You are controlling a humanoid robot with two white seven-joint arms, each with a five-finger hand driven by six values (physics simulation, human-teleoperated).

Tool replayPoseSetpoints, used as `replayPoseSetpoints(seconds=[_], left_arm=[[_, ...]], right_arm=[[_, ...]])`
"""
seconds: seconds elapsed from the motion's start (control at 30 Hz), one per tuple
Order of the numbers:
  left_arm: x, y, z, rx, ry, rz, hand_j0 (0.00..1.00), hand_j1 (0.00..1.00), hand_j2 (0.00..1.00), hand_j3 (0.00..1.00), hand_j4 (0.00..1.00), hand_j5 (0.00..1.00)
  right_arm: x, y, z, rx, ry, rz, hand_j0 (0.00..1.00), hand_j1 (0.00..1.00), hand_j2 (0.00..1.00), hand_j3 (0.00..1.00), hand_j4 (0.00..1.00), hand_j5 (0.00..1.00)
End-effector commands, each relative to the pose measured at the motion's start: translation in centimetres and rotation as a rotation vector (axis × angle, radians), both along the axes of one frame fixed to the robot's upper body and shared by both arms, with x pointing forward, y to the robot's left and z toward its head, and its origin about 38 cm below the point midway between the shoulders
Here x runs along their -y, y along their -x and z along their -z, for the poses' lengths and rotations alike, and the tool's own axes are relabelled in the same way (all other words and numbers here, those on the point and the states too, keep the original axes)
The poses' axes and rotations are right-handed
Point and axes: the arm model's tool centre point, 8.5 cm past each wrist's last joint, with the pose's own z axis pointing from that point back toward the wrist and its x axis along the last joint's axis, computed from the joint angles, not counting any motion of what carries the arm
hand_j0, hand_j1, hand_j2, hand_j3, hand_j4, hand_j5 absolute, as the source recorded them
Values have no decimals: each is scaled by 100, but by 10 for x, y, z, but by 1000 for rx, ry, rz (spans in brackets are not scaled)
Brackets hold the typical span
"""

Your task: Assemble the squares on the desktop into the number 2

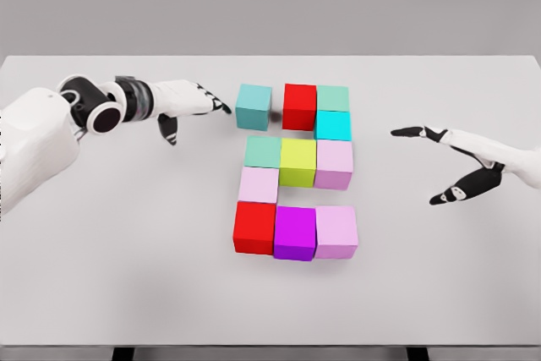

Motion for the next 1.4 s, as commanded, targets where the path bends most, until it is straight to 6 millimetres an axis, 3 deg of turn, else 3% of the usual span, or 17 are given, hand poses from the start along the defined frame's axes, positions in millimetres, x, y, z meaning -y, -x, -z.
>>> replayPoseSetpoints(seconds=[0.0,0.03,0.3,0.37,0.5,1.37], left_arm=[[5,-1,2,0,-1,3,100,100,100,100,100,100],[5,-1,1,1,1,4,100,100,100,100,100,100],[6,-1,1,1,1,6,100,100,100,100,100,100],[7,-1,0,3,1,6,100,100,100,100,100,100],[10,-2,0,10,-4,12,100,100,100,100,100,100],[18,-3,6,-2,-4,16,100,100,100,100,100,100]], right_arm=[[1,-2,-17,48,0,-1,100,100,100,100,100,100],[3,2,-24,58,17,-9,100,100,100,100,100,100],[-3,2,-20,62,6,-18,100,100,100,100,100,100],[0,0,-28,87,-2,-4,100,100,100,100,100,100],[-22,10,-29,99,-12,-73,100,100,100,100,100,100],[-13,9,-27,106,25,-50,100,100,100,100,100,100]])
